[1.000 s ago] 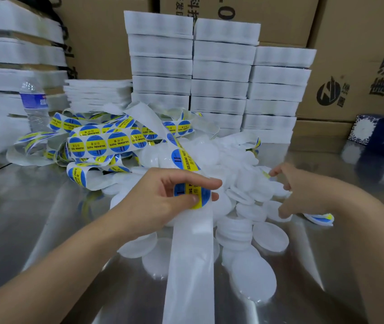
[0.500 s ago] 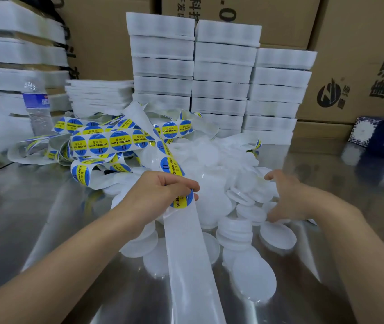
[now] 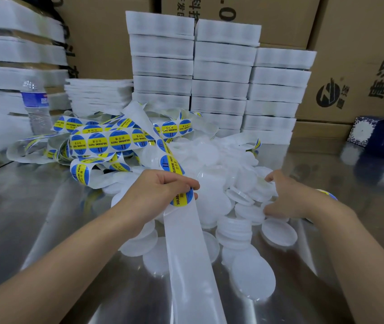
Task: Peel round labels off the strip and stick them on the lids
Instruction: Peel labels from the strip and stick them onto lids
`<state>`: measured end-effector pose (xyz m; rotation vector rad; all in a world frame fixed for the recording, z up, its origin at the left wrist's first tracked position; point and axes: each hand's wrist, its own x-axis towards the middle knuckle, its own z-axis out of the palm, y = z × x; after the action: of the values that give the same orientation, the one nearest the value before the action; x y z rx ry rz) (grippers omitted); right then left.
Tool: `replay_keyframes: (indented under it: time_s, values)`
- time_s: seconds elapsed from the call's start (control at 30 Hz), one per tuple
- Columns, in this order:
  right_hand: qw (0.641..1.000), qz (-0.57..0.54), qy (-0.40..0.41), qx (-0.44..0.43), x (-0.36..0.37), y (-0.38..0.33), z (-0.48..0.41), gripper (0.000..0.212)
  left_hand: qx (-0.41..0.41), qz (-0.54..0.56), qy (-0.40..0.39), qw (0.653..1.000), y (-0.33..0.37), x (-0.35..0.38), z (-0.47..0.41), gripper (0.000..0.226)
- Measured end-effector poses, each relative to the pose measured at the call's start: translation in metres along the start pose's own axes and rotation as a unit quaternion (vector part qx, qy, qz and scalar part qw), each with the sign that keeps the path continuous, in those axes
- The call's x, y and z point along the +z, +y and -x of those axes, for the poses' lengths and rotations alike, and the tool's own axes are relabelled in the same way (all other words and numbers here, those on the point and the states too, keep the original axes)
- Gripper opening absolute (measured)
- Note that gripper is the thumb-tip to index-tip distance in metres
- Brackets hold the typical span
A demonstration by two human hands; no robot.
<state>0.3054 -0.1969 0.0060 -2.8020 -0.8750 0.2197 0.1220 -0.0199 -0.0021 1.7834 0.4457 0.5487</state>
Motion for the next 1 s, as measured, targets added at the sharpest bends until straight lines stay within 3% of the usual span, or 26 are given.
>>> replay_keyframes:
  time_s: [0.2, 0.37, 0.5, 0.63, 0.73, 0.87, 1.0]
  values:
    - [1.000, 0.009, -0.003, 0.012, -0.003, -0.002, 0.004, 0.085, 0.000, -0.009, 0.006, 1.000, 0.000, 0.001, 0.000, 0.030]
    - [1.000, -0.007, 0.008, 0.014, -0.002, -0.002, 0.003, 0.080, 0.002, -0.008, 0.002, 1.000, 0.001, 0.000, 0.000, 0.030]
    - [0.997, -0.072, 0.020, 0.018, -0.005, 0.001, -0.002, 0.079, 0.003, -0.010, 0.005, 1.000, 0.000, 0.000, 0.000, 0.030]
    - [0.981, -0.178, 0.080, -0.007, -0.010, 0.007, -0.009, 0.062, -0.002, -0.013, 0.003, 1.000, -0.001, -0.001, 0.000, 0.030]
    - [0.936, -0.324, 0.130, -0.044, -0.017, 0.005, -0.008, 0.052, -0.006, -0.017, -0.002, 1.000, -0.001, -0.001, 0.000, 0.028]
    - [0.799, -0.580, 0.081, -0.137, -0.023, -0.020, 0.010, 0.049, -0.013, -0.016, -0.020, 1.000, -0.001, 0.001, 0.001, 0.018]
    - [0.776, -0.596, 0.075, -0.195, -0.012, -0.045, 0.023, 0.052, -0.012, -0.029, -0.038, 0.999, -0.002, 0.001, 0.001, 0.028]
